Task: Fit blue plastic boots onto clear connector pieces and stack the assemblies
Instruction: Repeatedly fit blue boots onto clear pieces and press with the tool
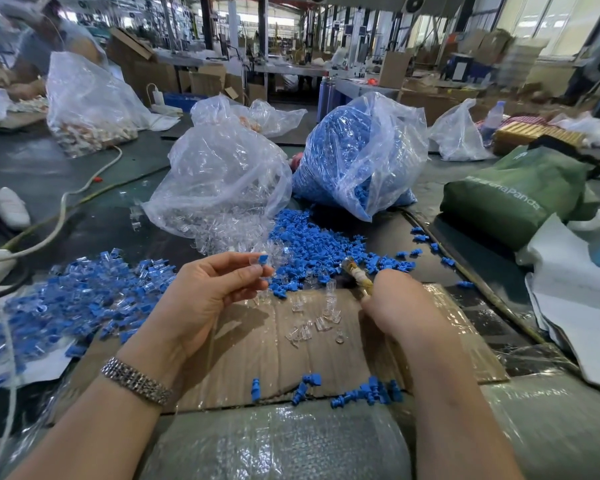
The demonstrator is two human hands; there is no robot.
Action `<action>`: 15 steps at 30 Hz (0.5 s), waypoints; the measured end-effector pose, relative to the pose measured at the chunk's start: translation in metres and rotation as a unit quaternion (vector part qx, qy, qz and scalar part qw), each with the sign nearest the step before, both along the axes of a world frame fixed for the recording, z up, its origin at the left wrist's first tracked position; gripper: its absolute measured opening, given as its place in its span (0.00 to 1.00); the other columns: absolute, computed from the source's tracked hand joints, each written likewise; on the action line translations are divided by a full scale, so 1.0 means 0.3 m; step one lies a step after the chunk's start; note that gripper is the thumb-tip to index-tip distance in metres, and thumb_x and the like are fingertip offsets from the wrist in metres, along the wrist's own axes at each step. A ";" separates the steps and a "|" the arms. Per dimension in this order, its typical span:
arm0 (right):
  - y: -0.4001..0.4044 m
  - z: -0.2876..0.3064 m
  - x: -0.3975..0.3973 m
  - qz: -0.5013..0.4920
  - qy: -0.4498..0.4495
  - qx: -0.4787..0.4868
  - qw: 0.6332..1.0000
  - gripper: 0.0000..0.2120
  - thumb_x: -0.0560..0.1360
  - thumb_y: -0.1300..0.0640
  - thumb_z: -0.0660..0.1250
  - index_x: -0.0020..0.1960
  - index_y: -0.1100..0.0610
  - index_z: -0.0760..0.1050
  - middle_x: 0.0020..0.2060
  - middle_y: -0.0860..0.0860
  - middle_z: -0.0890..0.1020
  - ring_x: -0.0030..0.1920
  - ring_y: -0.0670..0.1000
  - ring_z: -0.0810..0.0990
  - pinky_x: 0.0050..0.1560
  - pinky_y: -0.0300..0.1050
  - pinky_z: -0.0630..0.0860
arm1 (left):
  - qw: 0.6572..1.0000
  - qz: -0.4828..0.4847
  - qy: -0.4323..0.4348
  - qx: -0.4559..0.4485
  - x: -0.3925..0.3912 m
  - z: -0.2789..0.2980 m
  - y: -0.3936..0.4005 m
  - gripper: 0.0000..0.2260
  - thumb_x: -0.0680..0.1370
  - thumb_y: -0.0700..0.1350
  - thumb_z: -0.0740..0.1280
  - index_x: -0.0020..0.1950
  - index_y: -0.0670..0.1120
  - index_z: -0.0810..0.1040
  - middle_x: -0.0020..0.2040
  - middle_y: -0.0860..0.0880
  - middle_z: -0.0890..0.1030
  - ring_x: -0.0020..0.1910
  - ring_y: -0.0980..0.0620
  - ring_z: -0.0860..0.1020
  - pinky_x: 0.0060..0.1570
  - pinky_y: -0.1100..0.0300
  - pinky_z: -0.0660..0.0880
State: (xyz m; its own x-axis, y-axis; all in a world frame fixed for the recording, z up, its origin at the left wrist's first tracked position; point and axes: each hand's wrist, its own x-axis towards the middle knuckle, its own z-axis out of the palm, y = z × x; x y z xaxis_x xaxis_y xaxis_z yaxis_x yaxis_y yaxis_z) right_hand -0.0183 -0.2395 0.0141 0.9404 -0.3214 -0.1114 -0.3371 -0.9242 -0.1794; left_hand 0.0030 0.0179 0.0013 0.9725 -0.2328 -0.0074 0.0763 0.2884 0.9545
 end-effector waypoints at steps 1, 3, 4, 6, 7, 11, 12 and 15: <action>-0.003 -0.002 0.004 -0.003 0.000 0.001 1.000 0.10 0.78 0.59 0.65 0.38 0.55 0.70 0.38 0.53 0.78 0.42 0.55 0.79 0.41 0.48 0.75 | 1.000 0.001 0.004 -0.003 -0.002 0.002 -0.001 0.10 0.70 0.38 0.73 0.50 0.41 0.87 0.52 0.37 0.86 0.46 0.46 0.85 0.43 0.62 0.82; -0.005 0.007 0.003 -0.002 0.008 0.022 1.000 0.10 0.78 0.62 0.62 0.38 0.56 0.70 0.36 0.53 0.76 0.39 0.54 0.77 0.36 0.47 0.72 | 1.000 0.004 0.011 -0.009 -0.004 0.007 -0.002 0.11 0.70 0.38 0.73 0.52 0.40 0.86 0.53 0.37 0.86 0.45 0.47 0.85 0.43 0.62 0.82; -0.003 0.020 0.000 0.000 0.008 0.045 0.999 0.09 0.78 0.62 0.62 0.39 0.56 0.70 0.37 0.53 0.75 0.37 0.54 0.76 0.34 0.46 0.69 | 1.000 0.006 0.013 -0.012 -0.006 0.009 -0.003 0.13 0.70 0.38 0.73 0.53 0.39 0.85 0.53 0.37 0.86 0.45 0.47 0.85 0.43 0.61 0.82; 0.007 0.061 -0.008 0.010 -0.009 0.110 0.994 0.06 0.79 0.61 0.62 0.43 0.58 0.70 0.40 0.56 0.77 0.37 0.54 0.76 0.32 0.49 0.69 | 1.000 0.014 0.018 -0.022 -0.007 0.015 -0.005 0.15 0.69 0.38 0.73 0.55 0.38 0.83 0.53 0.37 0.86 0.45 0.48 0.85 0.43 0.61 0.82; 0.014 0.086 -0.014 0.024 -0.021 0.165 0.986 0.04 0.79 0.62 0.61 0.46 0.60 0.71 0.41 0.58 0.79 0.39 0.56 0.79 0.35 0.54 0.74 | 0.999 0.018 0.021 -0.030 -0.007 0.017 -0.006 0.15 0.69 0.38 0.73 0.55 0.38 0.83 0.53 0.38 0.86 0.45 0.48 0.86 0.43 0.61 0.82; 0.063 0.161 -0.060 0.146 0.050 0.407 0.900 0.10 0.83 0.59 0.62 0.53 0.67 0.75 0.40 0.56 0.86 0.40 0.53 0.87 0.45 0.51 0.84 | 0.996 0.023 0.038 -0.080 -0.004 0.024 0.000 0.10 0.70 0.36 0.72 0.51 0.40 0.86 0.53 0.39 0.86 0.48 0.47 0.86 0.42 0.60 0.83; 0.080 0.167 -0.070 0.177 0.078 0.411 0.891 0.12 0.83 0.57 0.62 0.55 0.68 0.75 0.42 0.56 0.87 0.43 0.54 0.87 0.47 0.52 0.83 | 0.995 0.026 0.040 -0.089 -0.003 0.025 0.002 0.09 0.71 0.36 0.72 0.50 0.40 0.87 0.53 0.39 0.86 0.48 0.48 0.86 0.41 0.60 0.82; 0.131 0.163 -0.081 0.229 0.112 0.396 0.882 0.14 0.84 0.56 0.61 0.53 0.67 0.75 0.45 0.56 0.88 0.47 0.54 0.87 0.52 0.52 0.81 | 0.995 0.030 0.030 -0.087 -0.004 0.027 0.002 0.09 0.69 0.37 0.73 0.48 0.43 0.88 0.51 0.41 0.87 0.47 0.50 0.86 0.40 0.61 0.81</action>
State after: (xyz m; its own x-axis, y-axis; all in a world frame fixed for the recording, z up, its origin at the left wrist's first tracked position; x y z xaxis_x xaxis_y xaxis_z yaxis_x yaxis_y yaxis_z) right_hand -0.0427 -0.2002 0.0629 0.8771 0.3492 -0.3297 -0.0696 -0.5868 -0.8067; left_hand 0.0018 0.0187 0.0095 0.9836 -0.1779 -0.0299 0.1090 0.4546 0.8840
